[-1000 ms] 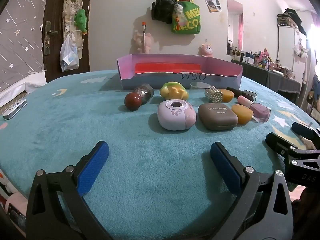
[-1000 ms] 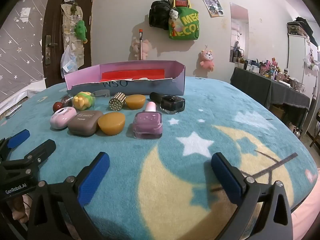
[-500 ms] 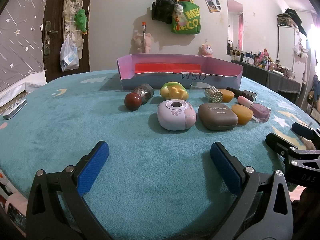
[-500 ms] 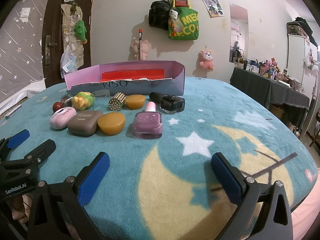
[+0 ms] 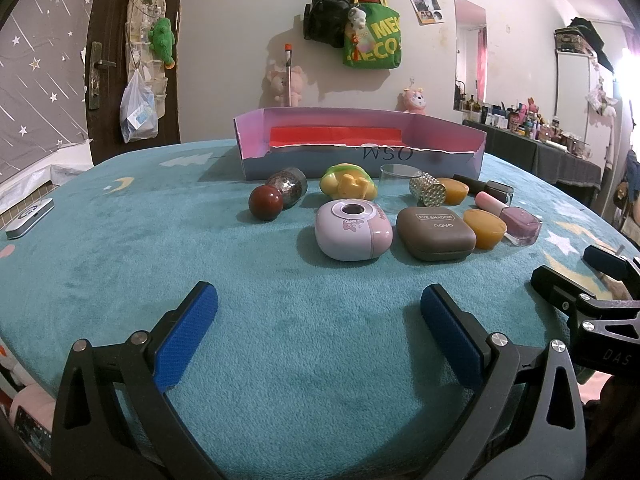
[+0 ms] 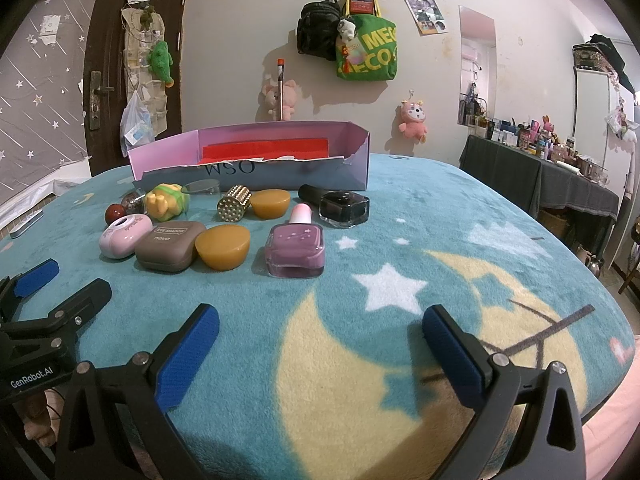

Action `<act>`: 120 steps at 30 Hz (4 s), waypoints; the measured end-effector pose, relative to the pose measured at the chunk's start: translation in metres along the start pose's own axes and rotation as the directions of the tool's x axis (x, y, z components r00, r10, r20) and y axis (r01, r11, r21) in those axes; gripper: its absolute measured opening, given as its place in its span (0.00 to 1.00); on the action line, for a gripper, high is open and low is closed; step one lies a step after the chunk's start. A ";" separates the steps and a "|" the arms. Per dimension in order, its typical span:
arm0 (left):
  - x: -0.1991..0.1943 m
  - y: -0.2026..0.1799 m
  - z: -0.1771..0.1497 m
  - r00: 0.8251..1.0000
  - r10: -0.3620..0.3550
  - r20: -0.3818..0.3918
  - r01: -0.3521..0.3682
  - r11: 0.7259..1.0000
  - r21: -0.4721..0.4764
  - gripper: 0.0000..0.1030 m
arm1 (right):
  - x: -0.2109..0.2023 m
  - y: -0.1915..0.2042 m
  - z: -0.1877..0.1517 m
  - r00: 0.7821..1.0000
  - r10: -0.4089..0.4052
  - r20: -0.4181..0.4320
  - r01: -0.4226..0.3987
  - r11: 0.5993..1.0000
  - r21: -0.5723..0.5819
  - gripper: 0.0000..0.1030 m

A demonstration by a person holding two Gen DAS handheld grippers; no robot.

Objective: Organize rigid objects

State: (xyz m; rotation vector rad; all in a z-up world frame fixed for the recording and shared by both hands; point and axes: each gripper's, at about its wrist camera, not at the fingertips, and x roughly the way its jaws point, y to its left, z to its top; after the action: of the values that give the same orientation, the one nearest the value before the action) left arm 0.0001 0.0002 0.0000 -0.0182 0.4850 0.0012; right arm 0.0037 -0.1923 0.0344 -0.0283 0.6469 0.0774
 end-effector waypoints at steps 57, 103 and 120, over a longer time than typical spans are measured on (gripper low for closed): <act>0.000 0.001 0.001 1.000 -0.002 -0.017 0.001 1.000 -0.006 1.00 | 0.000 0.002 -0.001 1.000 -0.002 0.001 0.002 1.000 0.000 1.00; 0.068 -0.004 0.070 0.934 -0.136 -0.329 0.152 0.988 0.023 0.50 | 0.059 -0.001 0.059 0.960 0.096 -0.263 -0.105 0.994 -0.020 0.40; 0.058 -0.001 0.088 0.944 -0.150 -0.293 0.166 0.986 0.029 0.50 | 0.051 -0.003 0.072 0.958 0.159 -0.237 -0.165 0.986 -0.004 0.37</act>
State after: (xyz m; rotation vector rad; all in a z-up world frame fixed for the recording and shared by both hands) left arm 0.0926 0.0009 0.0506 -0.0050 0.7769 -0.1747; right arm 0.0879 -0.1885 0.0615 -0.0075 0.8857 0.2436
